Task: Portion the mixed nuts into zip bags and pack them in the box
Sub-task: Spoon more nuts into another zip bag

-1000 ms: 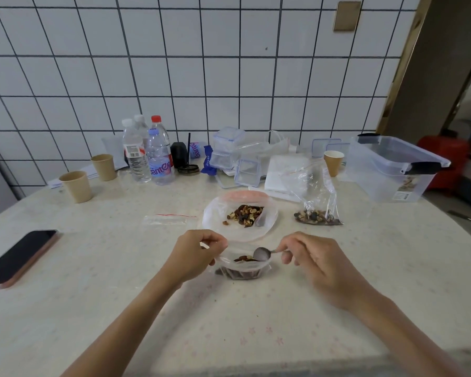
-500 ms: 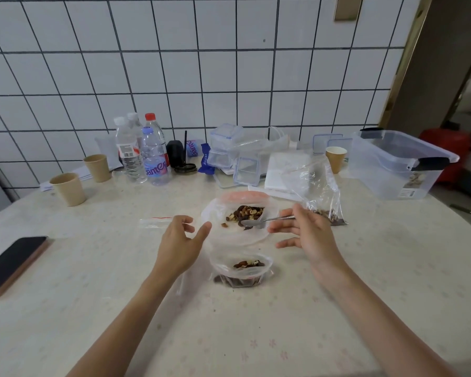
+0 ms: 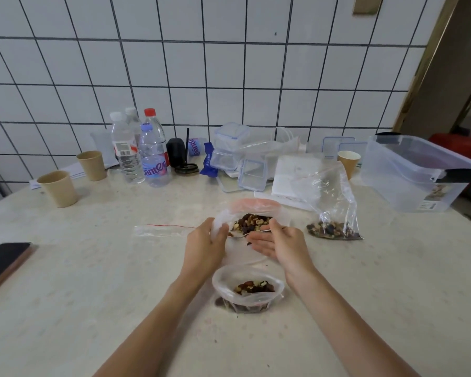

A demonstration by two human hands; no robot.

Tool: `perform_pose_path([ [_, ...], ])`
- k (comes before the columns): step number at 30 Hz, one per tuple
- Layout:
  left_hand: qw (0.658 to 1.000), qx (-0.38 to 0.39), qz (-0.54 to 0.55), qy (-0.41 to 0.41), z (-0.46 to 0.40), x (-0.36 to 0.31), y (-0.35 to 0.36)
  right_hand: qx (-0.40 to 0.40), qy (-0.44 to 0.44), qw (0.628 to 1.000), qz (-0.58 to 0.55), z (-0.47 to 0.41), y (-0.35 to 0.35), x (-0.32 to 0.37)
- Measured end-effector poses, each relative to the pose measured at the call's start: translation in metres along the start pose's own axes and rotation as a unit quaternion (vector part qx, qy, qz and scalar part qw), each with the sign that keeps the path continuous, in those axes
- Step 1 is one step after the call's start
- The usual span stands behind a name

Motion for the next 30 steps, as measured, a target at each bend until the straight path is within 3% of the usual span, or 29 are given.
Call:
perform_pose_path([
  [7,0.991,0.020,0.130,-0.034,0.002,-0.004,-0.002,-0.040,0.016,0.996,-0.080,-0.009,-0.008,-0.018],
  [18,0.987,0.032,0.157,-0.024,0.007,-0.012,0.002,-0.039,-0.026,0.999,-0.008,-0.003,-0.004,-0.004],
  [30,0.984,-0.014,0.173,-0.037,0.012,-0.005,-0.011,-0.045,-0.010,0.997,-0.063,0.002,-0.012,-0.005],
])
Point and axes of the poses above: each hand's wrist, its own z-axis away from the middle knuckle, its own y-axis out of the palm, x = y × z, the point moved 9 cm from there along -z, towards the middle knuckle, and after that the axes turned 8 degrees about x, right-handed, at the moved point
